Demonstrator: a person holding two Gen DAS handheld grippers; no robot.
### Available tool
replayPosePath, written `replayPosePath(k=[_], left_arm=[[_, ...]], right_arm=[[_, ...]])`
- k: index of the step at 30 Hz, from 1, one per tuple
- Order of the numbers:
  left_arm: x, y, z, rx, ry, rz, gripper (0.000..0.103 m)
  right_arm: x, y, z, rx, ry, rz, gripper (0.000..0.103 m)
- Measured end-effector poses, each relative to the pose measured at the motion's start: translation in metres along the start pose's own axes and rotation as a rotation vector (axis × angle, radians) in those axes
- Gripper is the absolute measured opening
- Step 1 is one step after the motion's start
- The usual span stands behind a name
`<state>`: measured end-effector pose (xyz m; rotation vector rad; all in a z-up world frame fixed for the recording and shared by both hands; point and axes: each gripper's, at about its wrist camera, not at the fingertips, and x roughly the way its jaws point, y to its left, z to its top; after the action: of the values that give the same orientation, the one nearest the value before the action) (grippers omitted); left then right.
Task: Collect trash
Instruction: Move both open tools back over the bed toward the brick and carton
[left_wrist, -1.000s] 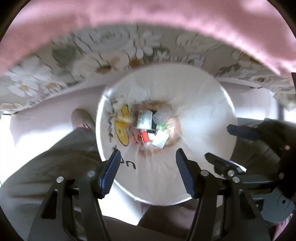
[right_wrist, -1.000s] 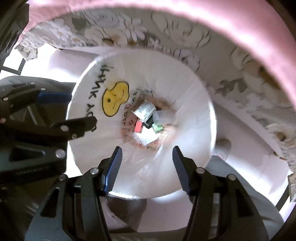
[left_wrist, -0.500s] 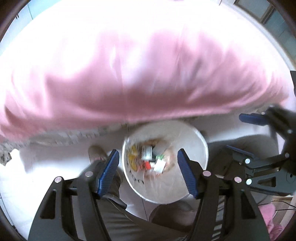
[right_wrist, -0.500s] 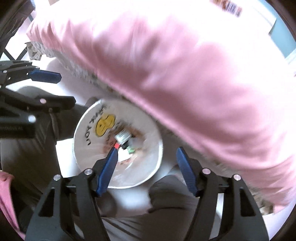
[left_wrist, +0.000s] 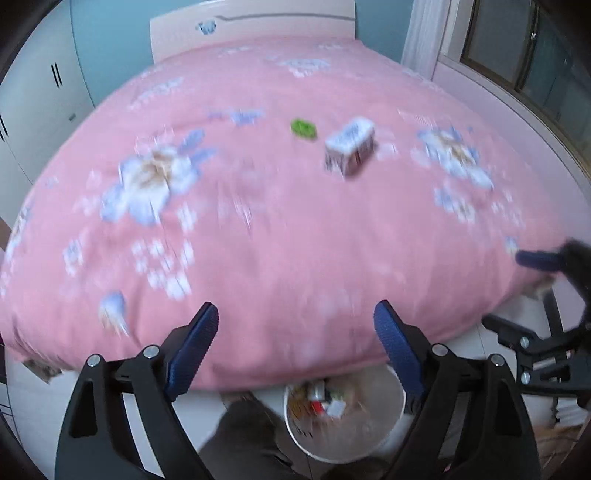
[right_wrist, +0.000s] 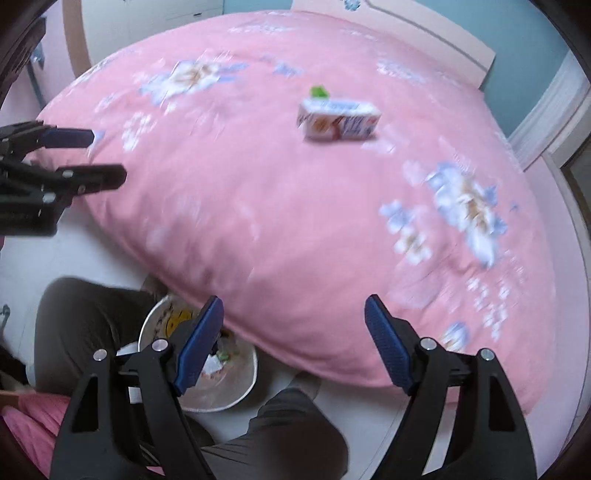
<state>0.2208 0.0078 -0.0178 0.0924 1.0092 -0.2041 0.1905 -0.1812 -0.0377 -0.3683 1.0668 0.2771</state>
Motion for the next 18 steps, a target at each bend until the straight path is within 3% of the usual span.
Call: replayPosePath(k=[8,13,18], left_arm=[[0.003,0.01,0.086,-0.043,-0.023,0.031,0.088],[0.025,0.015,0.133,-0.088,-0.004,0.03,0.088],[0.056,0.017,0.173,-0.135,0.022,0.033,0.088]], right_arm=[[-0.011,-0.026,0.071,0.07,-0.04,-0.018,0.078],[0.0,-0.047,0.119,0.131,-0.044,-0.064,0.078],[0.022,-0.065,0.155,0.221,-0.026,-0.052,0.078]])
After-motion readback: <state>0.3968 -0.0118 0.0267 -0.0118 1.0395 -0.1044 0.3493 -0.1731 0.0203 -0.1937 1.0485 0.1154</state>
